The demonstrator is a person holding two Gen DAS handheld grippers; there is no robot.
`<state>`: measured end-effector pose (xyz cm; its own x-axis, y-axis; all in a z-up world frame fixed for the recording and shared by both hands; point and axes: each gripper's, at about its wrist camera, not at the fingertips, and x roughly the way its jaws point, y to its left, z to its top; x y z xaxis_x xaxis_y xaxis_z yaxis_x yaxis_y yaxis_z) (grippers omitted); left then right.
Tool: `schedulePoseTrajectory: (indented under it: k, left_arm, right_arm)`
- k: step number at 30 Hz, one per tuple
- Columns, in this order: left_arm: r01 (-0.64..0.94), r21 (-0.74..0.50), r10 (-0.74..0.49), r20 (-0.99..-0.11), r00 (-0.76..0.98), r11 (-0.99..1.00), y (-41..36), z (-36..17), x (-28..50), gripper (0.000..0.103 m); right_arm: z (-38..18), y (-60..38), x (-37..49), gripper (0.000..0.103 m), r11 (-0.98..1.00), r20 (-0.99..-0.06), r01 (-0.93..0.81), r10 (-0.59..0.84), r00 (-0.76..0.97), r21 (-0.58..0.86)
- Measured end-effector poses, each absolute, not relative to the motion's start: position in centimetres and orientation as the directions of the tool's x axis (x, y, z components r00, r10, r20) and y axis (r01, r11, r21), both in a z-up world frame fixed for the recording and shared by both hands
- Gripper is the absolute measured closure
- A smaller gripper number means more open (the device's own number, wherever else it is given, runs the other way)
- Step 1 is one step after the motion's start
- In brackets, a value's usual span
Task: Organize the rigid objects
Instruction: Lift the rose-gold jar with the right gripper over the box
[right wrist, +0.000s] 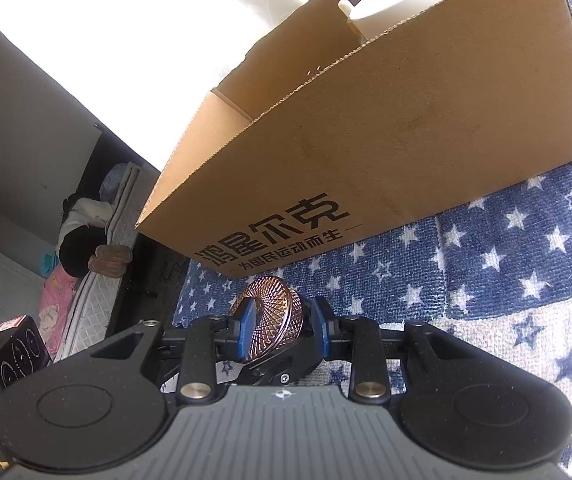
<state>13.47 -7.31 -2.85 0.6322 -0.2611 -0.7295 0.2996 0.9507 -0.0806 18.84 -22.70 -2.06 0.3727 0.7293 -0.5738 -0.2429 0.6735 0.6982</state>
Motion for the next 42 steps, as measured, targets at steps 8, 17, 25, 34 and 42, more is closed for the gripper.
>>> schedulePoseTrajectory:
  k: [8,17,25,34,42]
  left_arm:
    - [0.296,-0.082,-0.260,-0.728,0.634,0.952,-7.3,-2.8,13.5,0.047]
    - [0.292,-0.074,-0.256,-0.712,0.654,0.954,-7.3,-1.9,12.5,0.048]
    - [0.287,-0.055,-0.255,-0.639,0.726,0.956,-6.3,3.2,10.2,0.048]
    - [0.311,-0.027,-0.272,-0.558,0.784,0.950,-6.9,9.7,12.3,0.048]
    - [0.356,-0.076,-0.321,-0.633,0.704,0.931,-8.9,9.5,20.4,0.048]
  right_arm:
    - [-1.9,-22.4,19.0,0.070,0.673,-0.573,-0.262,0.732,0.368,0.692]
    - [-0.9,-22.2,18.2,0.070,0.671,-0.564,-0.286,0.736,0.375,0.684]
    - [4.0,-21.7,16.4,0.070,0.640,-0.495,-0.388,0.764,0.415,0.663]
    - [11.9,-21.2,17.4,0.069,0.653,-0.421,-0.522,0.755,0.502,0.548]
    - [13.2,-23.1,23.7,0.069,0.699,-0.491,-0.488,0.715,0.498,0.523]
